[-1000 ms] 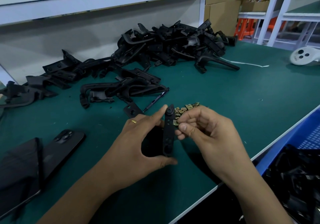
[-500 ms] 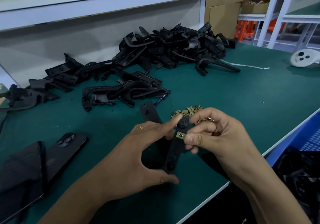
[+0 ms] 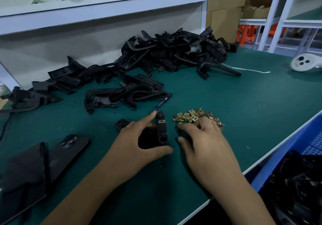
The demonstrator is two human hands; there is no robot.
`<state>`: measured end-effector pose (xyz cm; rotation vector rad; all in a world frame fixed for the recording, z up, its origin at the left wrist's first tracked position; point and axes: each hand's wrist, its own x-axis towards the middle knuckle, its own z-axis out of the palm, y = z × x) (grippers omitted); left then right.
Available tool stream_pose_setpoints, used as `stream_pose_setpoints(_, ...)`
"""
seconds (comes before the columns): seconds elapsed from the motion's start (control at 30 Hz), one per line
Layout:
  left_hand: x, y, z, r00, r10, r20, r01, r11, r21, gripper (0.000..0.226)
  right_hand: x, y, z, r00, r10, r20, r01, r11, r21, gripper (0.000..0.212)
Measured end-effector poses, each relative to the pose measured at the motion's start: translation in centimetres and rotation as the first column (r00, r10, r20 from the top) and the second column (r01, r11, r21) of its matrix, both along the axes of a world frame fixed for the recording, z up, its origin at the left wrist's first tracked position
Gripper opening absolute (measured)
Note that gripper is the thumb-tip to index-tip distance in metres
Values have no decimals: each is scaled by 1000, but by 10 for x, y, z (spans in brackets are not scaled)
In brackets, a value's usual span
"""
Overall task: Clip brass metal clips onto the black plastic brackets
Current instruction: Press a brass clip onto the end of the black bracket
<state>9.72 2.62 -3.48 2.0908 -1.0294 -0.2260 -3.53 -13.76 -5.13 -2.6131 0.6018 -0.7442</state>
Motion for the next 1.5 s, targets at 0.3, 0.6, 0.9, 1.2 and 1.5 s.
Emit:
stream_pose_setpoints(0.3, -1, 0, -1, 1000, 8, 20, -8, 1000, 27, 108, -1, 1, 5, 998, -5, 57, 0, 996, 90, 26)
stream_pose_setpoints(0.6, -1, 0, -1, 999, 5, 34, -6, 1000, 31, 107, 1, 2, 5, 999, -28, -15, 28, 999, 43, 37)
stream_pose_setpoints(0.9, -1, 1, 1, 999, 7, 48, -9, 999, 43, 107, 2, 3, 6, 997, -47, -57, 49, 998, 38, 30)
stream_pose_setpoints(1.2, -3, 0, 3, 997, -3, 77, -1, 998, 57, 105, 3, 0, 9, 998, -25, -49, 29, 996, 88, 11)
stream_pose_setpoints(1.5, -2, 0, -1, 995, 49, 88, -46, 998, -39, 105, 2, -1, 9, 996, 83, -37, -78, 990, 114, 9)
